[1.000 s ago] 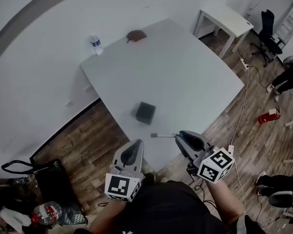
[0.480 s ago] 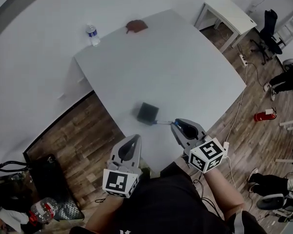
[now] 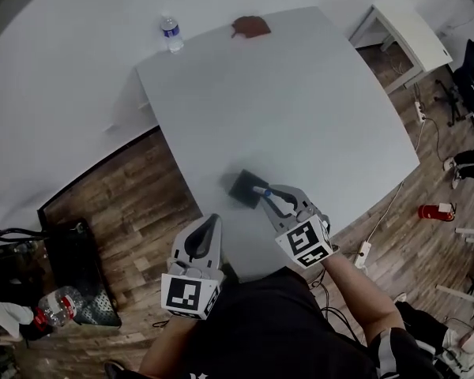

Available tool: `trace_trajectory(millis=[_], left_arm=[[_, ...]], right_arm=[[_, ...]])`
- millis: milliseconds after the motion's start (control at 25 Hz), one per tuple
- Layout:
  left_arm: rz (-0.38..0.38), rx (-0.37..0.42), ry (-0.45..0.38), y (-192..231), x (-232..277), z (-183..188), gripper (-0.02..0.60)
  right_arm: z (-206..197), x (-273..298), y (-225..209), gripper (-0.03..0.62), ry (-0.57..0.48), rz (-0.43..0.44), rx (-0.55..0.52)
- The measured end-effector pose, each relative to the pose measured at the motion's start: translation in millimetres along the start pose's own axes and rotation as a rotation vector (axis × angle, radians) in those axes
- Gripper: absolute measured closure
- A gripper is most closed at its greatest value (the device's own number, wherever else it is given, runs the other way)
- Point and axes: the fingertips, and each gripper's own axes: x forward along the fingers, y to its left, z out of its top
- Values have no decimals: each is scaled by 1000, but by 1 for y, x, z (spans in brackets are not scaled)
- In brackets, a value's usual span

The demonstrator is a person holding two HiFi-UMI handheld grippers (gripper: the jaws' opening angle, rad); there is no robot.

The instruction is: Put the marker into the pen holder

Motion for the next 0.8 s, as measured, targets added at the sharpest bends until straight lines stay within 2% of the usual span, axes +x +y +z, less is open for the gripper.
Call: trace_trajectory(millis=[240, 400, 560, 800], left_arm=[[84, -46, 33, 12, 8, -9, 575], [123, -66, 41, 20, 6, -13, 575], [153, -78, 47, 27, 2, -16, 575], [166, -83, 39, 35, -4, -18, 575]], right_arm=[[-34, 42, 16, 520, 175, 91, -342], [-53, 63, 30, 520, 260, 143, -477], [-60, 78, 41, 520, 279, 178, -491], [-46, 85, 51, 506, 255, 224, -416]])
